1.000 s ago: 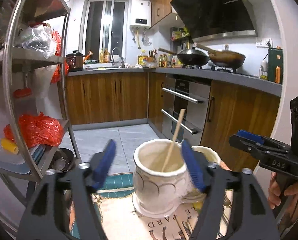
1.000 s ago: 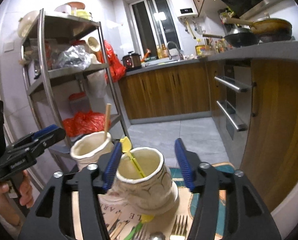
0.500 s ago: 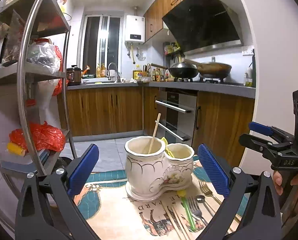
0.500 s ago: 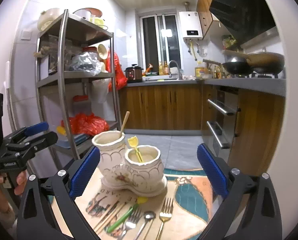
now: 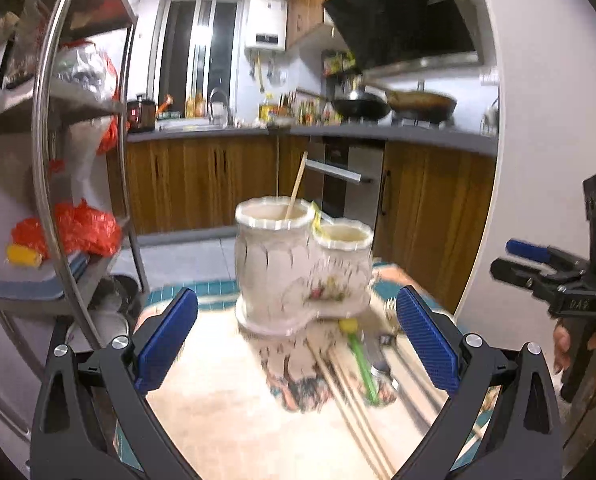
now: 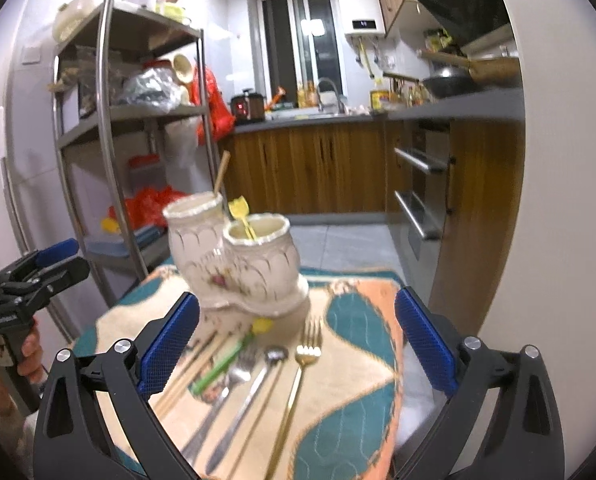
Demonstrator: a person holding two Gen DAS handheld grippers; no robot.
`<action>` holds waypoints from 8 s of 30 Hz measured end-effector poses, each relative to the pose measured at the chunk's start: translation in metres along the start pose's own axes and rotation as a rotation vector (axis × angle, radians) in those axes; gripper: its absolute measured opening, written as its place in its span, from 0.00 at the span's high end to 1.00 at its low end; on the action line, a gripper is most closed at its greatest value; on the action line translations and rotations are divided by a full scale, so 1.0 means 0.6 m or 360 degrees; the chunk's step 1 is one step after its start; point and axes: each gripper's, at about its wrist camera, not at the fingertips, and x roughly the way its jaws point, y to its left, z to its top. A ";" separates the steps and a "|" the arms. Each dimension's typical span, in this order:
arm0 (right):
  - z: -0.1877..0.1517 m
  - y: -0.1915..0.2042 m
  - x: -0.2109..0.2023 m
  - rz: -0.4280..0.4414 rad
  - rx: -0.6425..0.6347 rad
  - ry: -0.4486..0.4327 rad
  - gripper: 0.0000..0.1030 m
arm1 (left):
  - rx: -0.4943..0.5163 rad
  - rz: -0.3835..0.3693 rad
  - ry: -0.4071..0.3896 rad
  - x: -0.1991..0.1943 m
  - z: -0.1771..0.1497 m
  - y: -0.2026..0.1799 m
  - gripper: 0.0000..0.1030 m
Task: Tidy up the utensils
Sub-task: 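Move both open tools back down to the utensils on the cloth, then grasp another wooden chopstick with the left tool while the right tool grasps the gold fork, then lift the chopstick with the left tool while the right tool lifts the gold fork over the pot, then release the chopstick into the larger cup while the right tool releases the fork, then move both open tools back down to the remaining utensils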
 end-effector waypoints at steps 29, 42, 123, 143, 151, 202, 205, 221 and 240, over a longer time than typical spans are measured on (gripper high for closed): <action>-0.089 -0.021 0.144 -0.0074 -0.0002 0.0641 0.22 | 0.0020 0.0031 0.0757 0.163 -0.115 -0.010 0.26; -0.095 0.002 0.181 0.0006 0.0007 0.0755 0.62 | 0.0071 -0.0117 0.0827 0.173 -0.110 -0.035 0.77; 0.208 0.080 0.078 0.0125 -0.0202 -0.0340 0.94 | -0.0139 -0.0317 -0.0462 0.121 0.193 0.098 0.95; 0.167 0.061 0.233 0.0142 -0.0054 -0.0158 0.94 | -0.0149 -0.0180 -0.0353 0.234 0.132 0.102 0.95; 0.142 0.045 0.259 0.0120 -0.0001 -0.0047 0.94 | -0.0088 -0.0119 -0.0276 0.201 0.092 0.092 0.95; 0.040 0.026 0.087 -0.0018 0.0032 0.0106 0.06 | -0.0121 0.0089 -0.0076 0.047 0.024 0.065 0.05; 0.020 0.020 0.074 -0.0036 0.0048 0.0158 0.05 | -0.0119 0.0064 -0.0020 0.035 0.014 0.053 0.05; -0.067 0.008 0.059 -0.0082 0.0021 0.0415 0.05 | 0.0000 0.0024 0.0476 0.092 -0.090 -0.018 0.05; -0.104 0.019 0.094 -0.0086 -0.0092 0.0592 0.08 | 0.0156 0.0051 0.0716 0.137 -0.137 -0.043 0.20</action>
